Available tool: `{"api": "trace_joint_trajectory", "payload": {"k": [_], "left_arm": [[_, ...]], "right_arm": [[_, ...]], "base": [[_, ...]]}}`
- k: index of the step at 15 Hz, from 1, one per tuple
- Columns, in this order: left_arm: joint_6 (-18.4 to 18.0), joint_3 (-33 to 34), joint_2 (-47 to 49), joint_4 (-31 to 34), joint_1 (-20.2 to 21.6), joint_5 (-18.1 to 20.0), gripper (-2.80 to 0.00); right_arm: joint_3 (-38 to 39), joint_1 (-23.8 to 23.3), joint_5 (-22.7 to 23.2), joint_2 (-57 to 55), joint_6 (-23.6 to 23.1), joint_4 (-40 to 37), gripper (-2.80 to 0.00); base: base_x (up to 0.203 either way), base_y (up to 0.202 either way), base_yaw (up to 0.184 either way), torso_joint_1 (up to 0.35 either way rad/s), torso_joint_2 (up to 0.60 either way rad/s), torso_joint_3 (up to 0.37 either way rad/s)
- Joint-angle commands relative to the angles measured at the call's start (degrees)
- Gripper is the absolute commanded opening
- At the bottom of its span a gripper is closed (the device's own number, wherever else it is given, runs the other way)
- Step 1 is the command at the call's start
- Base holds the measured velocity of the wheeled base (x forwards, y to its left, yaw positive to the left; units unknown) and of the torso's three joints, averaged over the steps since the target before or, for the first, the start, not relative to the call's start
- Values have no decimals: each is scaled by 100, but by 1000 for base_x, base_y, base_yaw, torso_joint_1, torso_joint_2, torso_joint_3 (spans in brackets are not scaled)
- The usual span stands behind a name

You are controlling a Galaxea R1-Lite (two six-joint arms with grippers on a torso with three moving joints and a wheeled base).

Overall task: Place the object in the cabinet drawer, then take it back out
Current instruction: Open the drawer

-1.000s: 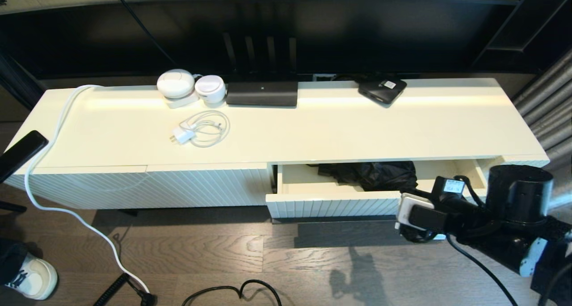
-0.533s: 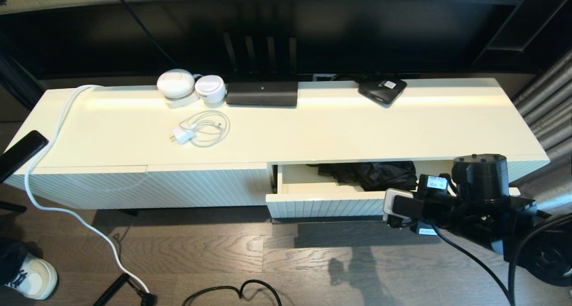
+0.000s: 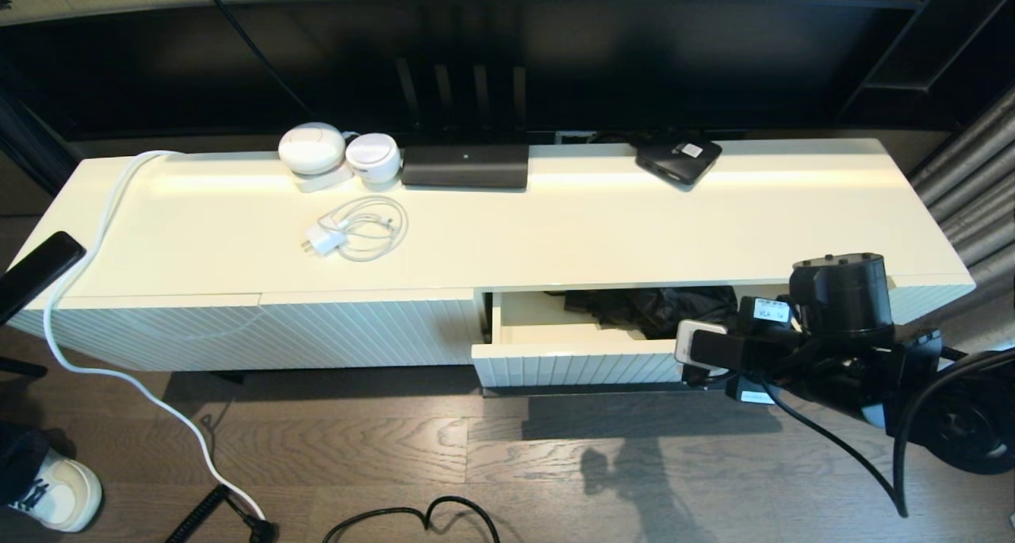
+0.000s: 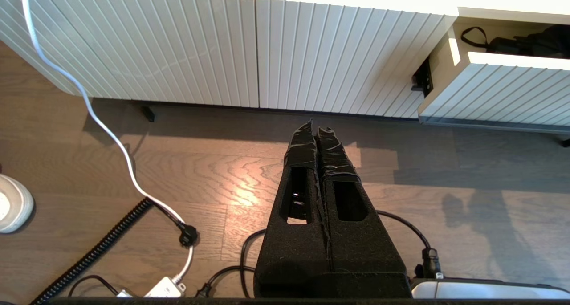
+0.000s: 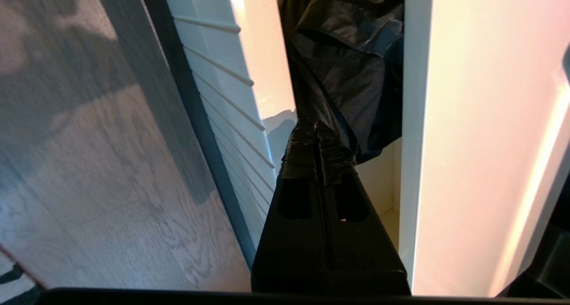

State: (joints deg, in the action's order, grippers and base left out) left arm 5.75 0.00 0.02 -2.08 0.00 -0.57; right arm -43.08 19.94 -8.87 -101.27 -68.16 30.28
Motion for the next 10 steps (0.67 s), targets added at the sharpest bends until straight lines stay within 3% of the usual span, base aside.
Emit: {"api": "trace_joint_trajectory", "payload": {"k": [1, 10], "left_arm": [[5, 0, -2, -2, 0, -4, -280], [5, 0, -2, -2, 0, -4, -280]], "right_arm": [[-143, 1, -1, -22, -34, -156, -280], [-658, 1, 0, -454, -31, -470, -280]], "base": [[0, 0, 0, 0, 0, 0], [0, 0, 0, 0, 0, 0]]}}
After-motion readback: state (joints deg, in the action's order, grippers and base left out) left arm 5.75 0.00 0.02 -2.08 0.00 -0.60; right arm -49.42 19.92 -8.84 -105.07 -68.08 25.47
